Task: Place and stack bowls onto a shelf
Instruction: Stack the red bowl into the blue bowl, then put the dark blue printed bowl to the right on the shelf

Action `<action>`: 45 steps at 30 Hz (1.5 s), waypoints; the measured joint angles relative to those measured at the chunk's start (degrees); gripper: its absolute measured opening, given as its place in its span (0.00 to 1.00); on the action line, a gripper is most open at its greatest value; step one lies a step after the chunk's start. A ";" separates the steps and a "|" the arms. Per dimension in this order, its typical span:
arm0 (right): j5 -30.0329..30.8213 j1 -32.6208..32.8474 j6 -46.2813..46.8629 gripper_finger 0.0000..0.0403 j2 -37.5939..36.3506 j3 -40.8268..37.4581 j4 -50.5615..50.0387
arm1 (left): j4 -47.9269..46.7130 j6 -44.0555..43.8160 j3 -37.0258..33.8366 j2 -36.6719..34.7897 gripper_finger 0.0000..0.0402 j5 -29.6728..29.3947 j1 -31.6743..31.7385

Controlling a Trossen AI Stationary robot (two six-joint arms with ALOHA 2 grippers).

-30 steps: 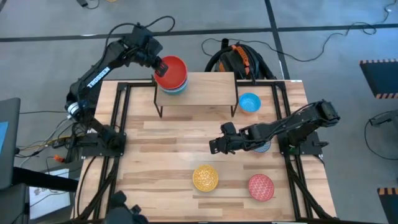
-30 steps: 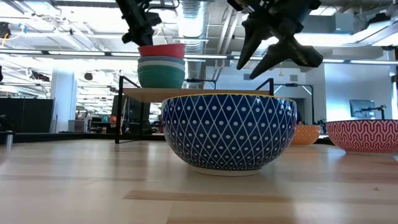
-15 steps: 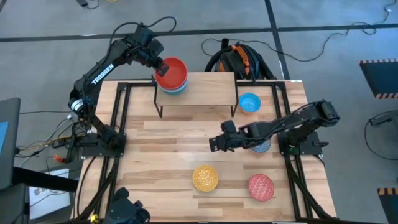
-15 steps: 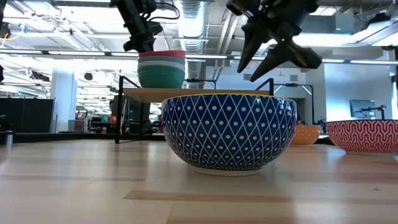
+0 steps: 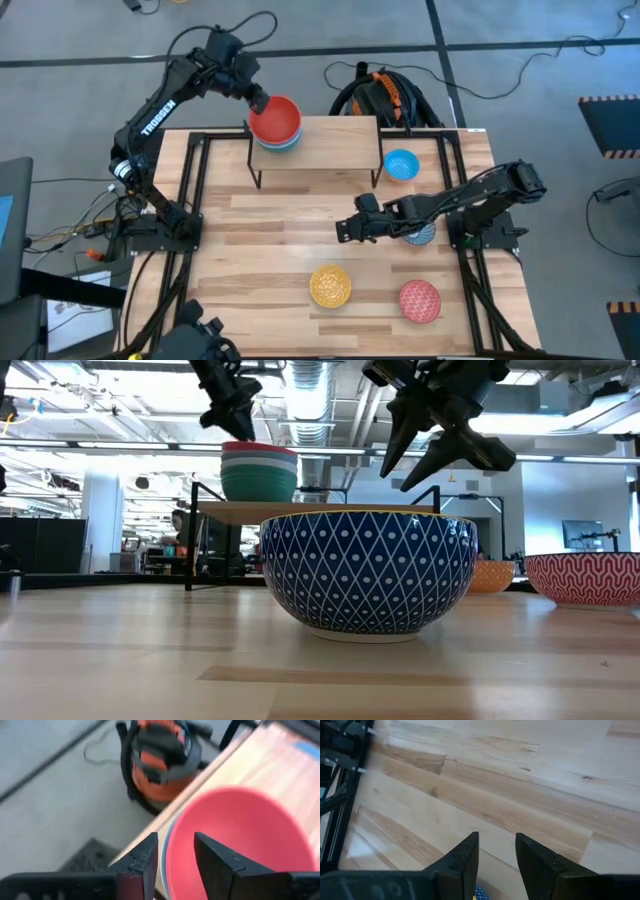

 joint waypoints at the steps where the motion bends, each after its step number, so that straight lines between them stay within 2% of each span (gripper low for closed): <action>1: 0.07 0.00 0.14 0.38 0.00 -0.02 0.00 | 0.97 0.13 0.53 0.00 0.29 0.21 0.00; 8: 1.52 0.00 -0.16 0.38 0.00 -0.01 1.45 | 9.24 0.14 1.16 0.01 0.29 5.18 -0.97; 21: 3.68 -0.01 -3.18 0.38 0.00 -0.01 8.46 | 11.91 0.76 -8.76 0.48 0.24 4.20 -0.89; 32: 3.67 -0.24 -5.42 0.38 -1.61 0.00 10.40 | 11.70 -0.27 -5.13 -2.58 0.23 5.82 -0.85; 42: 3.39 -2.34 -7.77 0.38 -2.71 0.03 10.12 | 10.50 1.58 -5.31 3.45 0.23 1.48 -0.78; 45: 3.82 -1.53 -7.84 0.38 -2.69 0.04 9.18 | 10.45 0.68 -5.31 3.47 0.23 2.17 -0.70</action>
